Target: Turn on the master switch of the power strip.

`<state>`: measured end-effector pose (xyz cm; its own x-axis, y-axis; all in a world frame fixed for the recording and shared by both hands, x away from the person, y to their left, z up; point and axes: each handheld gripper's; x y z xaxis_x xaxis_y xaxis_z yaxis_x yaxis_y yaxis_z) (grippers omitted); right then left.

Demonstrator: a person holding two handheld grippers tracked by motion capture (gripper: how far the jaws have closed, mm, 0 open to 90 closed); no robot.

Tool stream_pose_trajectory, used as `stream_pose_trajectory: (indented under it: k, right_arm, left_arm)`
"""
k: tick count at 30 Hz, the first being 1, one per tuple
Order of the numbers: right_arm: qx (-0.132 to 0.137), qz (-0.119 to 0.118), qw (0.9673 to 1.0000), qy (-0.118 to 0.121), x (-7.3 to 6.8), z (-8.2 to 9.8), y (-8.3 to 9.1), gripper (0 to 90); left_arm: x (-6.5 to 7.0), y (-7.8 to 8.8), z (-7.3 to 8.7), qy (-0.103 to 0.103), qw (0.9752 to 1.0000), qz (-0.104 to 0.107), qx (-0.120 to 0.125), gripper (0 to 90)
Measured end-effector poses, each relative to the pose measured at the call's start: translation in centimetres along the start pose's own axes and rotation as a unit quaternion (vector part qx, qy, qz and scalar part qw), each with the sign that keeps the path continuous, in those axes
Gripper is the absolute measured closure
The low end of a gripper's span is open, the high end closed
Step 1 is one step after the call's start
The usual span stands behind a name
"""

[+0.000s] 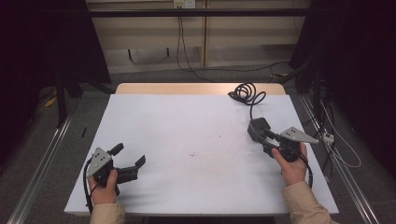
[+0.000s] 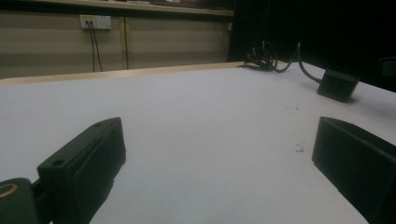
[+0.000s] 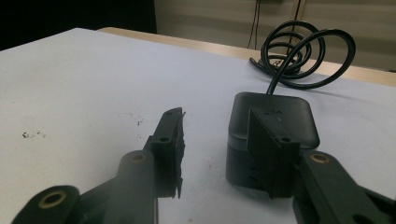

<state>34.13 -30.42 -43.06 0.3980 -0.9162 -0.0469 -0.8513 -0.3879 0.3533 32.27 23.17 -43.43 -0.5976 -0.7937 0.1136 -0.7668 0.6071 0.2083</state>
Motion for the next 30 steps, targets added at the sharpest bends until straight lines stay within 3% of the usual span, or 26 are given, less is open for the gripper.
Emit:
stream_pose_trajectory:
  k: [12,30]
  right_arm:
    - [-0.004,-0.005,0.9998,-0.019,0.4,-0.2,-0.3,66.8]
    - [-0.011,-0.012,0.9998,-0.014,0.8,-0.8,-1.0,75.1]
  left_arm:
    - [0.0,0.1,-0.1,0.0,1.0,0.002,0.007,2.4]
    - [0.0,0.3,0.0,0.002,1.0,0.004,0.007,2.4]
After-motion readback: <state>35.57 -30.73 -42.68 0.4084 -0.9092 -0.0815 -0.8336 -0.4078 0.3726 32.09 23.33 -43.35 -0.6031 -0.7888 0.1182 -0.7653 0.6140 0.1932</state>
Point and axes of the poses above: each handheld gripper's, and its own axes: y roughly backward along the jaws, z roughly out of its underside, x roughly to its right, and after that the axes turned 1 degree about z, right-handed
